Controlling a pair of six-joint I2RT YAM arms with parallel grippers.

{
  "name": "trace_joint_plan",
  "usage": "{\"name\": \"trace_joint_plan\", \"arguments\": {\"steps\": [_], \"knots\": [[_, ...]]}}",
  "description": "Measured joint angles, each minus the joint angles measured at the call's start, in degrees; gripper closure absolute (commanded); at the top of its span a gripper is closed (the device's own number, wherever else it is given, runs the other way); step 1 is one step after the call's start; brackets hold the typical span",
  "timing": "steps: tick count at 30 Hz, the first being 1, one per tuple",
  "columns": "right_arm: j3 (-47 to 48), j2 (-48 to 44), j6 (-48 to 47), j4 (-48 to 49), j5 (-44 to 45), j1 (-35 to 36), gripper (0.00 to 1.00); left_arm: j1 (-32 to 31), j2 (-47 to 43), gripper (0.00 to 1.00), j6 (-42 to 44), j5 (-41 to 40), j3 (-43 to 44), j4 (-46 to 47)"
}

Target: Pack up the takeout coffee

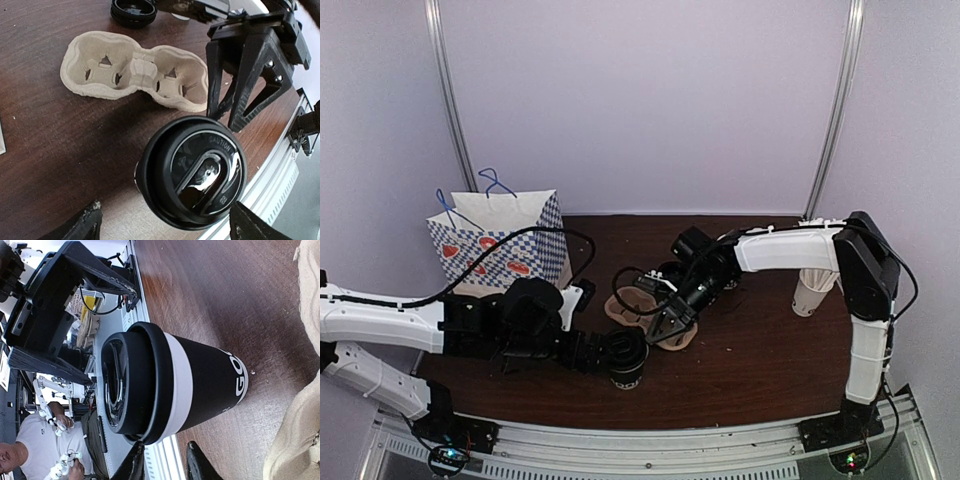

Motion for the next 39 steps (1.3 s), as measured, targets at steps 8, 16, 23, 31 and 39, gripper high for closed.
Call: {"name": "trace_joint_plan", "arguments": {"steps": [8, 16, 23, 31, 39], "knots": [[0.0, 0.4, 3.6, 2.5, -1.3, 0.0, 0.68, 2.1, 0.0, 0.15, 0.1, 1.3, 1.2, 0.6], [-0.9, 0.7, 7.9, 6.4, -3.6, 0.0, 0.73, 3.7, 3.1, 0.22, 0.1, 3.6, 1.1, 0.9], [-5.2, 0.3, 13.3, 12.3, -6.6, 0.2, 0.76, 3.8, 4.7, 0.23, 0.1, 5.5, 1.2, 2.3], [-7.9, -1.0, 16.8, 15.7, -7.5, 0.5, 0.71, 3.9, 5.6, 0.24, -0.4, 6.6, 1.2, 3.5], [-9.1, -2.5, 17.9, 15.7, -7.9, 0.8, 0.71, 4.0, 5.7, 0.24, -0.8, 6.4, 1.2, 3.6]]}}
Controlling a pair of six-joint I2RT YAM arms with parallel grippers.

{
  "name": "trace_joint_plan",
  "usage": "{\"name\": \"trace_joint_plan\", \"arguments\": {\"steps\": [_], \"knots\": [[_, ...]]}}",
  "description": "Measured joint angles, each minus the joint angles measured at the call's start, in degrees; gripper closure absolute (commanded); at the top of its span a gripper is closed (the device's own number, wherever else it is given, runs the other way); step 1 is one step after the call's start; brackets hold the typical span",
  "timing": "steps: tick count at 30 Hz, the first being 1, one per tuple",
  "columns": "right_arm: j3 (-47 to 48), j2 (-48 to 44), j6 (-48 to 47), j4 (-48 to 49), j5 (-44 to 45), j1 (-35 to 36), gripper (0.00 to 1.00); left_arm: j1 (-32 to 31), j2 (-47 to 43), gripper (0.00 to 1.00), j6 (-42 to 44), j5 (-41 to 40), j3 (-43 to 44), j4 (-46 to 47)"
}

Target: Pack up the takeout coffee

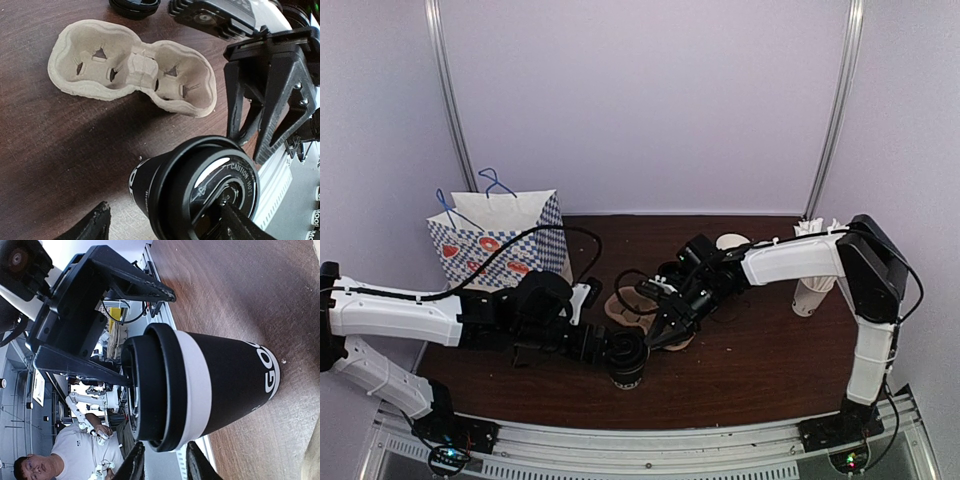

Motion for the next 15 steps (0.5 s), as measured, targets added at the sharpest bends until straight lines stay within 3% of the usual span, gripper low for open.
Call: {"name": "trace_joint_plan", "arguments": {"steps": [15], "knots": [[-0.2, -1.9, 2.8, -3.4, 5.2, 1.2, 0.81, 0.3, 1.7, 0.24, -0.6, 0.5, 0.0, 2.8]]}}
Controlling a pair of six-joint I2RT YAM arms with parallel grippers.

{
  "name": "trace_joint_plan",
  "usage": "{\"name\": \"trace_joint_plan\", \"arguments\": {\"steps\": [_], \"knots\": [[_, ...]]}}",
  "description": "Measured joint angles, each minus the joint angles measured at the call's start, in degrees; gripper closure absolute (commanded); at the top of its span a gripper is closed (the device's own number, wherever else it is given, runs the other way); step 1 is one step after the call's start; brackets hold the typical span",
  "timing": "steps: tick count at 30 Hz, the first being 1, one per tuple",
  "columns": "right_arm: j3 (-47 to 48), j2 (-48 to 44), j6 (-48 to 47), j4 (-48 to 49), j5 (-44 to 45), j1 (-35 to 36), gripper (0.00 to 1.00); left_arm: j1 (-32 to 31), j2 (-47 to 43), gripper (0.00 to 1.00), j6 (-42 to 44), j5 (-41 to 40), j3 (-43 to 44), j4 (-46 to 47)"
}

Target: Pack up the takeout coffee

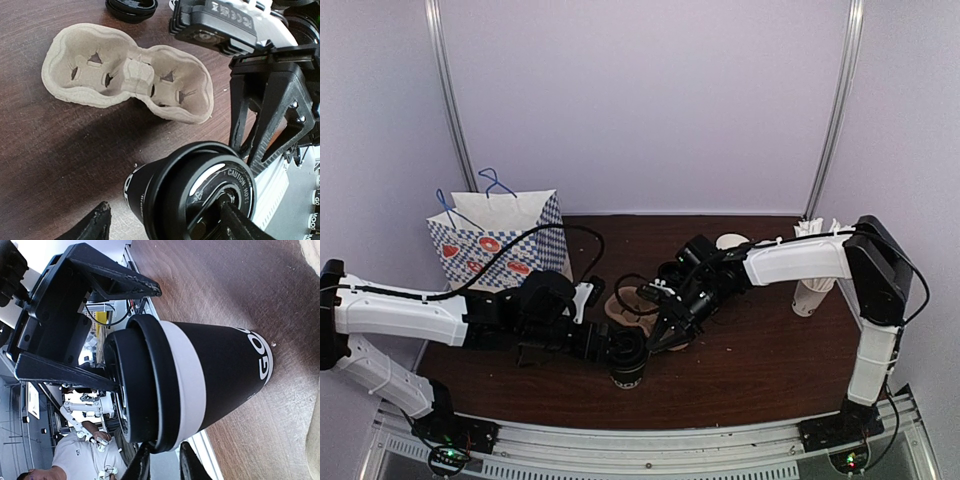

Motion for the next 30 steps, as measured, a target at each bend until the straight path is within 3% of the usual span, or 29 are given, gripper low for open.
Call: {"name": "trace_joint_plan", "arguments": {"steps": [9, 14, 21, 30], "knots": [[-0.1, -0.3, 6.4, 2.2, 0.6, 0.2, 0.85, 0.0, 0.4, 0.24, -0.5, 0.3, 0.0, 0.4], [0.4, -0.6, 7.6, 0.5, 2.8, 0.6, 0.93, 0.0, 0.7, 0.24, -0.7, 0.6, 0.0, 0.8], [1.4, -2.2, 6.9, -2.3, 8.1, 2.2, 0.86, 0.0, 1.0, 0.24, -0.7, 1.5, 0.3, 0.8], [-0.3, 2.6, 12.3, 9.7, -0.9, 0.8, 0.86, 0.8, 0.3, 0.25, -0.7, 1.4, -0.6, 0.8]]}}
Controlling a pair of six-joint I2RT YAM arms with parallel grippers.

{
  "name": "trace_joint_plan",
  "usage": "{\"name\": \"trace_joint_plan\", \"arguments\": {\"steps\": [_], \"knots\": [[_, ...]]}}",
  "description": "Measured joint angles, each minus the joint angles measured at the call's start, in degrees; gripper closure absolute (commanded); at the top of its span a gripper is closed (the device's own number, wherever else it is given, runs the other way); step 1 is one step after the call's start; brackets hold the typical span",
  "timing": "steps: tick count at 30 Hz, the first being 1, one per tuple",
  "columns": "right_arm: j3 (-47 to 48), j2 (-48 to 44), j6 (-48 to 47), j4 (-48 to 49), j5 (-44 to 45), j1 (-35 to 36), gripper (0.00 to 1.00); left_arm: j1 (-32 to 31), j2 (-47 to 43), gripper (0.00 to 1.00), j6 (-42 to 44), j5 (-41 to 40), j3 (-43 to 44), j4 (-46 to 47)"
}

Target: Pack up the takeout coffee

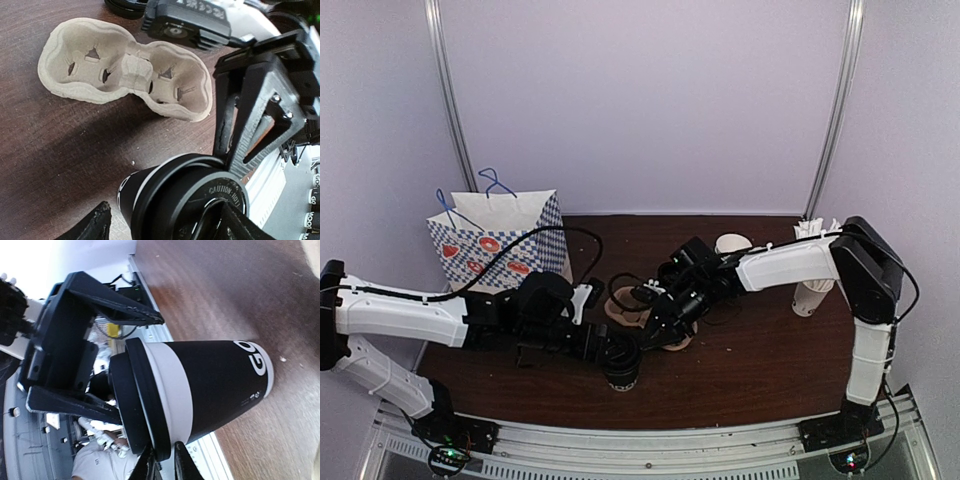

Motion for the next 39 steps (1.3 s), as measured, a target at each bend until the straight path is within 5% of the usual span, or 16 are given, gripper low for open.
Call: {"name": "trace_joint_plan", "arguments": {"steps": [8, 18, 27, 39], "knots": [[-1.5, 2.8, 1.3, 7.1, -5.6, -0.5, 0.86, 3.4, -2.9, 0.26, -0.5, 5.6, -8.4, 10.6], [3.4, 4.6, -6.8, -3.7, -5.4, -0.7, 0.80, 4.4, -0.6, 0.24, -1.8, 7.9, -9.6, 16.2], [4.1, 0.6, -14.4, -8.1, 1.7, -0.7, 0.61, 4.5, -2.7, 0.19, 2.7, 6.6, -6.7, 8.5], [8.4, -4.0, -23.5, -15.5, 4.1, -1.7, 0.65, 5.2, -3.7, 0.06, 15.0, 3.5, 2.1, -5.3]]}}
